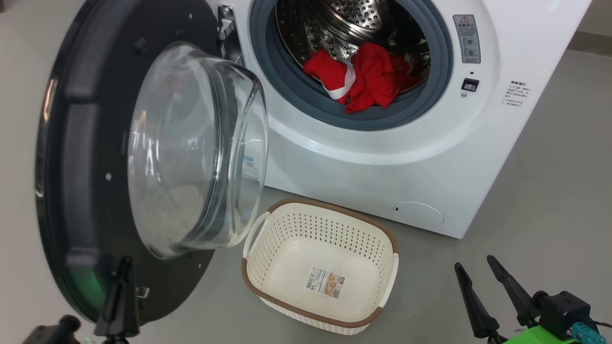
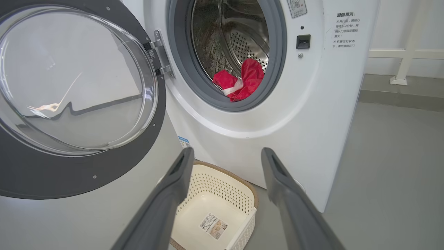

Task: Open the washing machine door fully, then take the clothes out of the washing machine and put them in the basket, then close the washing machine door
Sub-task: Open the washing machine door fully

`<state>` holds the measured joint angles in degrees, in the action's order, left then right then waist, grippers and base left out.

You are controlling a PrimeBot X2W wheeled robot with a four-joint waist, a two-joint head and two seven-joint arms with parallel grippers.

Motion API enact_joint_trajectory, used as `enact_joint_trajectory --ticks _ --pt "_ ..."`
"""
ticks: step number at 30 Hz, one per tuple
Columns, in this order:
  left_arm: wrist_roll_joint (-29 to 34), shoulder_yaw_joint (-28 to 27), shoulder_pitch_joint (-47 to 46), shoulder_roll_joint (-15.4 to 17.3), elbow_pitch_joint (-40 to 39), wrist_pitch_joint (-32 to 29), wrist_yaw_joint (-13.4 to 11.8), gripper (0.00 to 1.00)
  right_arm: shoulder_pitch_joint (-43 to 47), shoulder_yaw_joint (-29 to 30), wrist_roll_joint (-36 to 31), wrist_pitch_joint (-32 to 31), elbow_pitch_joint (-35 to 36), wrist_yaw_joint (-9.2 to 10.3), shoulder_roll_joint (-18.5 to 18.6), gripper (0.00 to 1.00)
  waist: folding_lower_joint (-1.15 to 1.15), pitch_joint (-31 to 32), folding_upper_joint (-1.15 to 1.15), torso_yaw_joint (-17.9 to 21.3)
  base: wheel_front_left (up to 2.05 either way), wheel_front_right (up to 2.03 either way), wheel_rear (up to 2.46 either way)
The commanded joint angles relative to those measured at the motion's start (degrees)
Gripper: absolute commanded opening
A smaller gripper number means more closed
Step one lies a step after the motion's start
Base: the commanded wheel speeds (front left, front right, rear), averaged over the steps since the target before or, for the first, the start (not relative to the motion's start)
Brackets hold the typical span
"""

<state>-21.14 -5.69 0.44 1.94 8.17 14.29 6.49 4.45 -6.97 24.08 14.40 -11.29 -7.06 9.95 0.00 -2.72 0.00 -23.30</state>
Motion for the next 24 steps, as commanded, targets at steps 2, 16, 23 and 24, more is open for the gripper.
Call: enact_joint_trajectory --ticks 2,16,23,24 --pt "0.8 -4.3 -3.1 0.9 -0.9 0.7 -0.4 0.0 -1.6 -0.9 -0.7 0.6 1.6 -0.43 1.1 1.0 0.0 -0.3 0.0 0.0 0.0 0.0 0.0" --pt "5.5 -16.0 -9.6 1.0 3.9 0.7 0.6 0.0 -2.6 -0.9 -1.3 0.6 2.1 -0.43 1.8 1.0 0.0 -2.6 0.0 0.8 0.0 0.0 0.0" --pt "7.1 -21.2 -12.9 1.9 6.0 0.7 0.9 0.0 -3.3 -0.6 -1.4 0.6 2.3 -0.43 2.3 1.0 0.0 -4.1 0.0 1.6 0.0 0.0 0.0" --pt "7.2 -22.1 -13.3 2.0 6.3 0.7 0.9 0.0 -3.5 -0.7 -1.5 0.6 2.3 -0.43 2.4 1.0 0.0 -4.4 0.0 1.8 0.0 0.0 0.0"
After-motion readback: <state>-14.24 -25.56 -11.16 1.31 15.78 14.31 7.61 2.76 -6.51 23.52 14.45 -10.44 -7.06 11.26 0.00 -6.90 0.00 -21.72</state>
